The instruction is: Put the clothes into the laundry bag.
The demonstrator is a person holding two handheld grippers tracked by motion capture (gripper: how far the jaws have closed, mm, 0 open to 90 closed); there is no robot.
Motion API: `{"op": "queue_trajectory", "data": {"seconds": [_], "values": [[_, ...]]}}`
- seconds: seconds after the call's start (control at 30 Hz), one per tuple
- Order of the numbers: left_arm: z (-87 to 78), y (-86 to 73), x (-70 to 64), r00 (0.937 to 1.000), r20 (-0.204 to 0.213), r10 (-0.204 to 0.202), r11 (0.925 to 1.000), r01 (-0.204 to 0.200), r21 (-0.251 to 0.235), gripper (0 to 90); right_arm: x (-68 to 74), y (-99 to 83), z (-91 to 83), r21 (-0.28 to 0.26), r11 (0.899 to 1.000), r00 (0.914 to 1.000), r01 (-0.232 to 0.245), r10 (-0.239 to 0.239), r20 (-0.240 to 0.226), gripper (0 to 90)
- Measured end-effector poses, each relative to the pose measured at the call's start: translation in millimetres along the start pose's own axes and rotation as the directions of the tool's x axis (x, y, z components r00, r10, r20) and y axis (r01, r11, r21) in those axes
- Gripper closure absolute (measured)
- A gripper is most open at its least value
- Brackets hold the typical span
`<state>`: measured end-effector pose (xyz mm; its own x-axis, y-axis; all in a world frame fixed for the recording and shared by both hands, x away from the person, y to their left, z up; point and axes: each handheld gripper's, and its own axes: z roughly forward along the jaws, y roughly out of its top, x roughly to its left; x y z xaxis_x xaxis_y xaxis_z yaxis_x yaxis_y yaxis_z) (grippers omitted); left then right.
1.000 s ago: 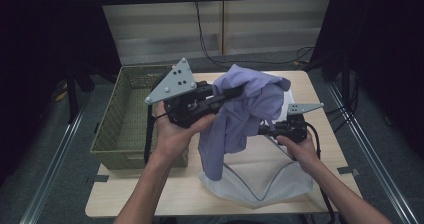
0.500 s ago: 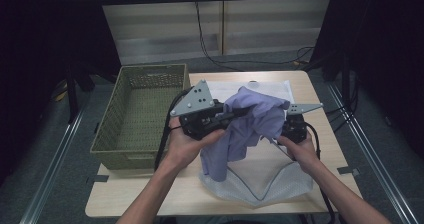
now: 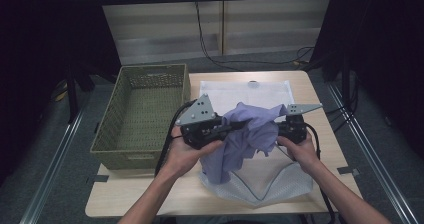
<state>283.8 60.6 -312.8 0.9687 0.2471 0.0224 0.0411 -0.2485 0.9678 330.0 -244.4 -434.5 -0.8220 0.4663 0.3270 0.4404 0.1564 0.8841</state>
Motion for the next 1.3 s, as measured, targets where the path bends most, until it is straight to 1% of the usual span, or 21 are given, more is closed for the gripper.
{"op": "queue_trajectory", "data": {"seconds": [0.03, 0.13, 0.17, 0.2, 0.23, 0.27, 0.33, 0.4, 0.57, 0.6, 0.67, 0.7, 0.87, 0.93, 0.97, 1.0, 1.13, 1.2, 1.23, 1.27, 1.3], "values": [[0.3, -2.8, -0.6, 1.0, -0.005, -0.003, 1.0, 0.003, 0.0, 86.1, -0.2, -0.3, 0.0, 0.001, 1.0, 1.0, 0.001, -0.001, 0.0, 88.6], [-1.1, -10.5, -2.2, 1.0, 0.002, -0.008, 0.9999, 0.008, 0.011, 86.1, -0.8, -1.0, 0.1, 0.002, 1.0, 1.0, 0.002, -0.002, 0.008, 88.6], [-3.1, -13.5, -2.3, 0.9999, 0.013, -0.006, 0.9997, 0.006, 0.025, 86.1, -0.7, -1.1, 0.1, 0.001, 1.0, 1.0, 0.0, 0.0, 0.009, 88.6], [-4.6, -15.7, -2.4, 0.9999, 0.011, 0.0, 0.9995, 0.0, 0.031, 86.1, -0.7, -1.1, 0.2, 0.002, 1.0, 1.0, 0.001, -0.001, 0.009, 88.6], [-5.2, -18.4, -3.5, 0.9999, 0.007, -0.013, 0.9996, 0.013, 0.025, 86.1, -0.8, -1.2, 0.4, 0.003, 1.0, 1.0, 0.001, -0.001, 0.009, 88.6], [-6.1, -20.5, -3.6, 0.9998, 0.011, -0.015, 0.9995, 0.015, 0.026, 86.1, -0.9, -1.3, 0.6, 0.003, 1.0, 1.0, 0.001, -0.001, 0.009, 88.6], [-7.8, -25.5, -3.4, 0.9999, -0.001, -0.013, 0.9986, 0.014, 0.051, 86.1, -0.6, -1.6, 1.1, 0.006, 1.0, 1.0, 0.004, -0.004, 0.008, 88.6], [-9.9, -29.1, -2.9, 0.9998, 0.008, -0.02, 0.9981, 0.02, 0.059, 86.0, -0.2, -1.6, 1.5, 0.007, 1.0, 0.9999, 0.004, -0.004, 0.01, 88.6], [-16.9, -30.4, -4.3, 0.9998, 0.015, -0.014, 0.9979, 0.013, 0.063, 86.0, 0.8, -1.6, 2.0, 0.01, 1.0, 1.0, 0.005, -0.005, 0.007, 88.6], [-17.8, -30.8, -4.4, 0.9997, 0.021, -0.011, 0.9974, 0.01, 0.072, 86.0, 0.9, -1.7, 1.9, 0.012, 1.0, 0.9999, 0.006, -0.006, 0.008, 88.6], [-18.0, -32.0, -6.2, 0.9998, 0.017, -0.014, 0.9974, 0.013, 0.071, 86.0, 0.6, -2.3, 1.9, 0.012, 1.0, 0.9999, 0.006, -0.006, 0.009, 88.6], [-18.4, -32.3, -6.7, 0.9995, 0.025, -0.018, 0.9974, 0.017, 0.07, 86.0, 0.5, -2.6, 1.9, 0.013, 1.0, 0.9999, 0.005, -0.005, 0.01, 88.6], [-16.8, -36.1, -9.6, 0.9975, 0.069, -0.01, 0.9957, 0.003, 0.093, 86.0, 1.1, -2.6, 2.1, 0.015, 1.0, 0.9999, 0.008, -0.008, 0.008, 88.6], [-11.7, -42.1, -10.6, 0.9975, 0.069, -0.012, 0.9924, 0.004, 0.123, 86.0, 0.8, -3.0, 2.5, 0.018, 1.0, 0.9999, 0.008, -0.008, 0.014, 88.6], [-7.9, -46.5, -11.0, 0.9975, 0.066, -0.024, 0.9907, 0.014, 0.135, 86.0, 0.6, -3.1, 2.6, 0.019, 1.0, 0.9998, 0.006, -0.006, 0.016, 88.6], [-3.7, -50.9, -10.6, 0.9967, 0.077, -0.024, 0.9884, 0.012, 0.151, 86.0, 0.6, -3.2, 2.7, 0.019, 1.0, 0.9998, 0.005, -0.006, 0.017, 88.6], [9.6, -63.9, -10.6, 0.995, 0.09, -0.043, 0.9794, 0.024, 0.2, 86.0, 1.6, -2.9, 2.8, 0.022, 1.0, 0.9999, 0.004, -0.005, 0.015, 88.6], [16.1, -69.1, -12.2, 0.994, 0.1, -0.045, 0.9735, 0.021, 0.228, 86.0, 1.6, -3.1, 3.3, 0.02, 1.0, 0.9999, 0.007, -0.008, 0.014, 88.6], [20.3, -72.0, -13.6, 0.9943, 0.096, -0.046, 0.9672, 0.021, 0.253, 86.0, 1.6, -3.2, 3.5, 0.021, 1.0, 0.9999, 0.008, -0.009, 0.013, 88.7], [23.5, -73.9, -14.5, 0.9941, 0.095, -0.052, 0.9658, 0.026, 0.258, 86.0, 1.7, -3.3, 3.8, 0.021, 1.0, 0.9999, 0.008, -0.008, 0.012, 88.6], [28.9, -76.8, -14.8, 0.9938, 0.099, -0.051, 0.9608, 0.022, 0.276, 86.0, 1.7, -3.3, 3.8, 0.021, 1.0, 0.9999, 0.008, -0.008, 0.011, 88.6]]}}
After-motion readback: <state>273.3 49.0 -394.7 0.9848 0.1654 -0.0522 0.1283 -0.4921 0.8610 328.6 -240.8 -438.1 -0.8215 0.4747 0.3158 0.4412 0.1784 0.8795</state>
